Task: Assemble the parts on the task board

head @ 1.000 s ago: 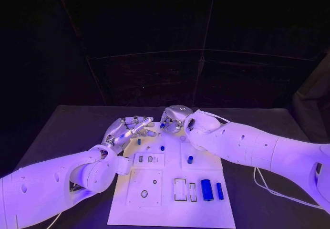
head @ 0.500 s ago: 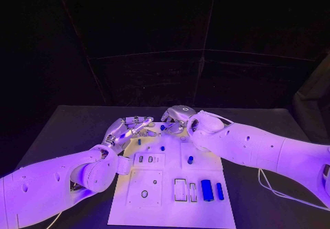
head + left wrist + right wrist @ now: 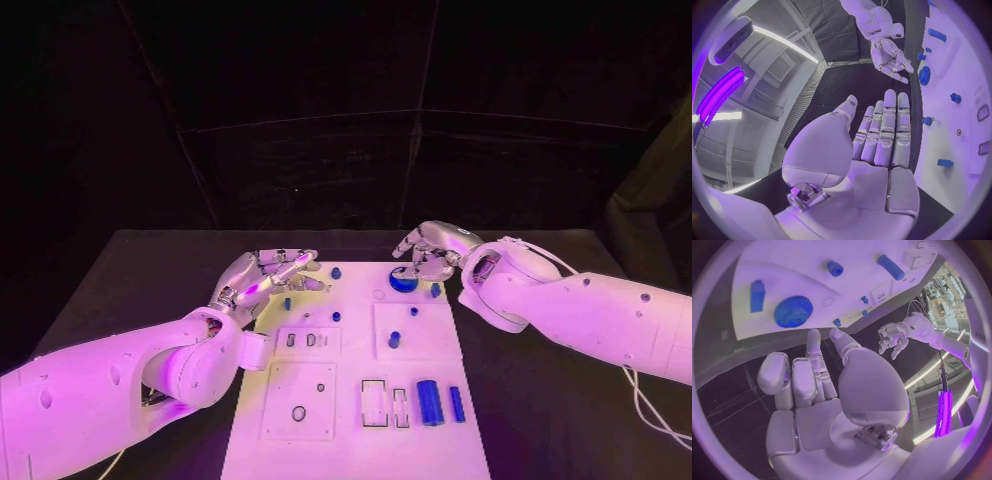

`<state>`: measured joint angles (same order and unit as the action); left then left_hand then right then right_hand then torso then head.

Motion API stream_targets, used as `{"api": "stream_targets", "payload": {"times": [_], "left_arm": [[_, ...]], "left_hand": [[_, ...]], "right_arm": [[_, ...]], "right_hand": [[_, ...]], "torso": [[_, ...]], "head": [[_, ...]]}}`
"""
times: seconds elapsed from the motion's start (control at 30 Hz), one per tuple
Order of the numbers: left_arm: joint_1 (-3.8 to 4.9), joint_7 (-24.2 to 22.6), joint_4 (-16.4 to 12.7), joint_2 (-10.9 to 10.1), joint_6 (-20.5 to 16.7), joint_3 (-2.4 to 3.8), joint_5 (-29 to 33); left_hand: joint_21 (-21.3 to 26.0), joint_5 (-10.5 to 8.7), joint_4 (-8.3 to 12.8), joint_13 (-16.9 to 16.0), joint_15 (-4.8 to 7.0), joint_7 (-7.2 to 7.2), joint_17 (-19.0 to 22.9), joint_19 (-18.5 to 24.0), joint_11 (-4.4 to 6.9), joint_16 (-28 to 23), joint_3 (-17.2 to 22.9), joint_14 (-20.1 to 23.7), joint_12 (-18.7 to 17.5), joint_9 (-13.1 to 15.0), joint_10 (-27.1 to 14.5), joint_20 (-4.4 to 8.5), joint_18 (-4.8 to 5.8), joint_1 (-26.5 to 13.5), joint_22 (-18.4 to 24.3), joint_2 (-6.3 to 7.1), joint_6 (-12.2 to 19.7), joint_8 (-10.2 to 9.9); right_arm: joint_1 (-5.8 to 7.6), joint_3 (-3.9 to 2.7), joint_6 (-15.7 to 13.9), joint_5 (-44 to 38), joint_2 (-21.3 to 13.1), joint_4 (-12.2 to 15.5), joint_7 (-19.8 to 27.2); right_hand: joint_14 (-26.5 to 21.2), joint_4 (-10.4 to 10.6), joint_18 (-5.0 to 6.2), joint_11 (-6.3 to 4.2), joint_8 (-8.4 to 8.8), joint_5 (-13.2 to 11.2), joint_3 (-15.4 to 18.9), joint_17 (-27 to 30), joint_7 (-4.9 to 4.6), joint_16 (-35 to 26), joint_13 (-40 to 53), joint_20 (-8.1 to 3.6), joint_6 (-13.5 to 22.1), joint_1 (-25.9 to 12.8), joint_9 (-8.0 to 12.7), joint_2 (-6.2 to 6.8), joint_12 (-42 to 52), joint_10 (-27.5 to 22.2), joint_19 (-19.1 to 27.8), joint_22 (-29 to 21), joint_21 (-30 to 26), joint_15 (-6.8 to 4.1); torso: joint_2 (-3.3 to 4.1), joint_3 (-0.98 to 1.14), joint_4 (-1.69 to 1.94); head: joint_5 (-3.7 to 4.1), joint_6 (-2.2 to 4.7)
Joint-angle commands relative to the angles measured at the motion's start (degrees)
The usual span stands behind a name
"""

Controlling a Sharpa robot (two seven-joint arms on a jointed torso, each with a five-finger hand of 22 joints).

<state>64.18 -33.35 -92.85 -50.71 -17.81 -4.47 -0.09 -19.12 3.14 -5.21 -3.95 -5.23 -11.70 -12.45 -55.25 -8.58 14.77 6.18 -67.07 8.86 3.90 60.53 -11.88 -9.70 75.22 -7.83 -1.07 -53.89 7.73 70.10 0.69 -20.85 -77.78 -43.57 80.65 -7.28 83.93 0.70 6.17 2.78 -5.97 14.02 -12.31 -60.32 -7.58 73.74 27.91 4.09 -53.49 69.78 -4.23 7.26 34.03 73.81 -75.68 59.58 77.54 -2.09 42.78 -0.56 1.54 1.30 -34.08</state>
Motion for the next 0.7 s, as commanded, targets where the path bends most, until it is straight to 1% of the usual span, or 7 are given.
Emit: {"api": "stream_targets", "payload": {"times": [0.03, 0.07, 0.13, 0.17, 0.27, 0.43, 0.7], "left_arm": [[0.10, -0.2, 0.1, 0.1, 1.0, 0.05, -0.3], [0.10, -0.2, 0.1, 0.1, 1.0, 0.05, -0.3], [0.10, -0.2, 0.1, 0.1, 1.0, 0.05, -0.3], [0.10, -0.2, 0.2, 0.2, 1.0, 0.04, -0.3], [0.10, -0.2, 0.3, 0.3, 1.1, 0.04, -0.3], [0.10, -0.2, 0.5, 0.4, 1.1, 0.04, -0.3], [0.10, -0.2, 0.7, 0.5, 1.2, 0.04, -0.3]], "left_hand": [[0.1, -0.34, 0.4, 0.0, -0.18, -0.01, -0.1, -0.4, 0.06, -0.3, 0.0, 0.1, -0.3, -0.1, 0.4, 0.04, -0.79, 0.0, 0.1, -0.55, -0.6, -0.3], [0.1, -0.34, 0.4, 0.0, -0.18, -0.01, -0.1, -0.4, 0.06, -0.3, 0.0, 0.1, -0.3, -0.1, 0.4, 0.04, -0.79, 0.0, 0.1, -0.55, -0.6, -0.3], [0.1, -0.34, 0.4, 0.0, -0.18, -0.01, -0.1, -0.4, 0.06, -0.3, 0.0, 0.1, -0.3, -0.1, 0.4, 0.04, -0.79, 0.0, 0.1, -0.55, -0.6, -0.3], [0.1, -0.34, 0.4, 0.0, -0.18, -0.01, -0.1, -0.4, 0.06, -0.3, 0.0, 0.1, -0.3, -0.1, 0.4, 0.04, -0.79, 0.0, 0.1, -0.55, -0.6, -0.3], [0.1, -0.34, 0.4, 0.0, -0.18, -0.01, -0.1, -0.4, 0.06, -0.3, 0.0, 0.1, -0.3, -0.1, 0.4, 0.04, -0.79, 0.0, 0.1, -0.55, -0.6, -0.3], [0.1, -0.34, 0.4, 0.0, -0.18, -0.01, -0.1, -0.4, 0.06, -0.3, 0.0, 0.1, -0.3, -0.1, 0.4, 0.04, -0.79, 0.0, 0.1, -0.55, -0.6, -0.3], [0.1, -0.34, 0.4, 0.0, -0.18, -0.01, -0.1, -0.4, 0.06, -0.3, 0.0, 0.1, -0.3, -0.1, 0.4, 0.04, -0.79, 0.0, 0.1, -0.55, -0.6, -0.3]], "right_arm": [[0.11, -0.11, 4.9, 3.7, -1.1, 0.7, -3.5], [0.12, -0.13, 5.4, 2.8, -1.4, 0.7, -3.9], [0.12, -0.15, 6.3, 1.5, -1.8, 0.6, -4.7], [0.13, -0.16, 6.7, 1.0, -1.8, 0.5, -5.0], [0.13, -0.17, 7.8, -0.4, -1.7, 0.1, -5.6], [0.13, -0.17, 9.3, -2.3, -0.6, -1.1, -6.2], [0.13, -0.17, 9.9, -3.8, 1.3, -3.3, -6.5]], "right_hand": [[1.7, 1.2, -0.38, 0.23, -0.83, 0.2, 2.5, -1.7, -0.58, 1.2, 7.4, 0.40, 1.4, -0.7, 0.0, 0.34, 6.7, -2.7, 0.0, 0.6, 0.4, 0.35], [1.7, 1.7, -0.39, 0.24, -1.26, 0.2, 3.5, -2.0, -0.71, 1.5, 9.7, 0.50, 1.9, -0.4, -0.1, 0.26, 8.7, -3.3, 0.1, 0.7, 0.5, 0.48], [1.8, 2.4, -0.47, 0.31, -1.80, 0.1, 4.6, -2.9, -0.75, 2.1, 12.6, 0.61, 2.3, -0.1, -0.1, 0.05, 11.3, -3.6, 0.0, 1.1, 0.7, 0.64], [1.8, 2.6, -0.49, 0.32, -2.02, 0.1, 5.0, -3.2, -0.81, 2.3, 13.6, 0.63, 2.6, 0.2, -0.1, -0.04, 12.1, -3.7, -0.1, 1.4, 0.8, 0.73], [1.9, 3.0, -0.52, 0.48, -2.23, 0.0, 5.9, -3.8, -0.93, 2.7, 15.2, 0.75, 3.3, 0.8, 0.0, -0.04, 13.5, -4.0, -0.1, 1.5, 1.0, 0.81], [2.0, 4.0, -0.57, 0.82, -2.39, 0.0, 7.5, -5.0, -1.30, 3.4, 18.3, 1.01, 4.9, 1.9, 0.1, 0.18, 16.1, -3.9, -0.1, 1.8, 1.2, 1.10], [2.1, 4.7, -0.61, 0.92, -2.77, 0.0, 8.2, -5.7, -1.41, 3.9, 20.1, 1.16, 5.6, 2.9, 0.1, -0.26, 17.7, -3.7, -0.2, 2.2, 1.4, 1.22]], "torso": [[-0.14, 0.14, -0.35], [-0.11, 0.11, -0.35], [-0.10, 0.15, -0.36], [0.00, 0.09, -0.15], [0.00, 0.09, -0.18], [0.11, 0.11, -0.22], [0.04, -0.02, -0.08]], "head": [[0.13, 0.07], [0.19, 0.08], [0.34, 0.16], [0.63, 0.23], [0.66, 0.28], [0.66, 0.11], [0.74, -0.33]]}}
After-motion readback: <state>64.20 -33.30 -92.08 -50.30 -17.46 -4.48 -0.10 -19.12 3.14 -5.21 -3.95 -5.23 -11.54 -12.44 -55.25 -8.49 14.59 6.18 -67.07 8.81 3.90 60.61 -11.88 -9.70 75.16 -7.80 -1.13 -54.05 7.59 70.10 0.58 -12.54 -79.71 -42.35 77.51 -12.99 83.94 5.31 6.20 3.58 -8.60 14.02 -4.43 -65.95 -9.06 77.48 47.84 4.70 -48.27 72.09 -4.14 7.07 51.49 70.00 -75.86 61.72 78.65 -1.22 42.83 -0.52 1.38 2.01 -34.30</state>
